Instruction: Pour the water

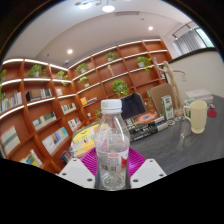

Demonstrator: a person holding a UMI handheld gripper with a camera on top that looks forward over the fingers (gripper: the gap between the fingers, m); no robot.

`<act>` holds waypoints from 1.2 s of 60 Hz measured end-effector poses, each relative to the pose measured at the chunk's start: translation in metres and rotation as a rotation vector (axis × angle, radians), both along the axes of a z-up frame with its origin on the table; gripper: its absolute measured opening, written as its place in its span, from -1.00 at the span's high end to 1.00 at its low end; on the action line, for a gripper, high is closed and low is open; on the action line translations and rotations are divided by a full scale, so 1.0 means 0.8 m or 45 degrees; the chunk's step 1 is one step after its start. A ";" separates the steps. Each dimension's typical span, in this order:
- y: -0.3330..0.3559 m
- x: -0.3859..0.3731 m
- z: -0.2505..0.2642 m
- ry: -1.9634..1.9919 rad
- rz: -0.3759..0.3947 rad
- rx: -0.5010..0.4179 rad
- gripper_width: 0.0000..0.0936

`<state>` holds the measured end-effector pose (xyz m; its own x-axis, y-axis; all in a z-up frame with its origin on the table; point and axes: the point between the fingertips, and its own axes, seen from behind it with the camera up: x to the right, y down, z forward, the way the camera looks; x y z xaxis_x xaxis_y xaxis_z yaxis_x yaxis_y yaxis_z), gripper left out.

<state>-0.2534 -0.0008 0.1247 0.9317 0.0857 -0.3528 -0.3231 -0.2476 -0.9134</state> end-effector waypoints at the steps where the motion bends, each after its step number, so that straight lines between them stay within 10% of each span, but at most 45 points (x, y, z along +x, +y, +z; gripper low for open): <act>1: 0.002 0.008 0.004 0.055 -0.013 -0.003 0.19; 28: 0.087 0.245 0.093 1.320 -0.287 0.072 0.19; 72: 0.141 0.355 0.109 2.406 -0.380 0.150 0.19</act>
<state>0.0303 0.1118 0.2115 -0.6144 0.1149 -0.7806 -0.7839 0.0233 0.6205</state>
